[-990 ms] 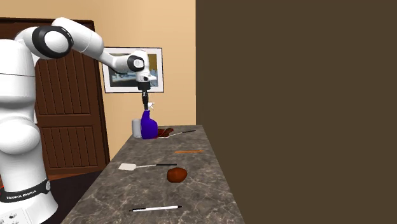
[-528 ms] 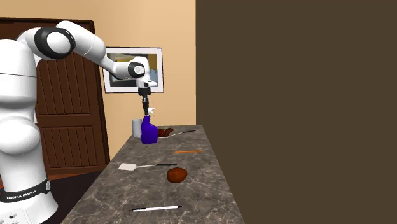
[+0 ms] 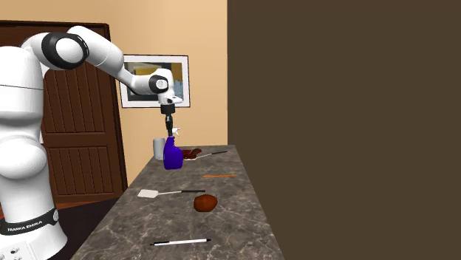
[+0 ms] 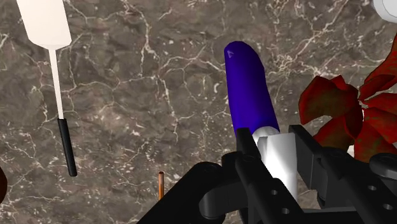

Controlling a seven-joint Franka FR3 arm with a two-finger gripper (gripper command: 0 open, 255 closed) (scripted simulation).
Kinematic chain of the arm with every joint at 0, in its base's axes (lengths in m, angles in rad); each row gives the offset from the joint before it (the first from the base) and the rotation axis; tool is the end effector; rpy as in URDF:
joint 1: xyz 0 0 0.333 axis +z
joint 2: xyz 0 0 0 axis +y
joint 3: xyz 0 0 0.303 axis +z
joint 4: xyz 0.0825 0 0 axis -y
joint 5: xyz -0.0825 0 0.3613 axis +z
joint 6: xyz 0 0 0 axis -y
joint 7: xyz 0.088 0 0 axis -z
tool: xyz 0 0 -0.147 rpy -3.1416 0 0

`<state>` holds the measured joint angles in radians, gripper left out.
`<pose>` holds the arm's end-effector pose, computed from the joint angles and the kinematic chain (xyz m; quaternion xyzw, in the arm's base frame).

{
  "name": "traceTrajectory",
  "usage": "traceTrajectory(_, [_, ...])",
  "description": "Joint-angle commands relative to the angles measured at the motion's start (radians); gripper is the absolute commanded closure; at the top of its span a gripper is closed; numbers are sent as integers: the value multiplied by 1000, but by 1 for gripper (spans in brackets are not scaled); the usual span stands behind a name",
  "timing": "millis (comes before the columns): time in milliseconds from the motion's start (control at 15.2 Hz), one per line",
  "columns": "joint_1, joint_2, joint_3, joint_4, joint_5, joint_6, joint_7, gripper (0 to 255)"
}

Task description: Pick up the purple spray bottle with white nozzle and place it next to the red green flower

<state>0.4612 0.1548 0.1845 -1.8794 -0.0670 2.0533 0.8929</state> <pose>0.4677 0.3414 0.3881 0.9938 -0.1094 0.0189 0.0036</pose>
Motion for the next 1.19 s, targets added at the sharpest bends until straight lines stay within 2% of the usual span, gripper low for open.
traceTrajectory(0, [0,0,0,0,0,0,0,255])
traceTrajectory(66, [0,0,0,0,0,0,0,0])
traceTrajectory(396, [0,0,0,0,0,0,0,0])
traceTrajectory(660, [1,-34,3,86,10,-118,-6,0])
traceTrajectory(1122, [1,-34,3,86,10,-118,-6,0])
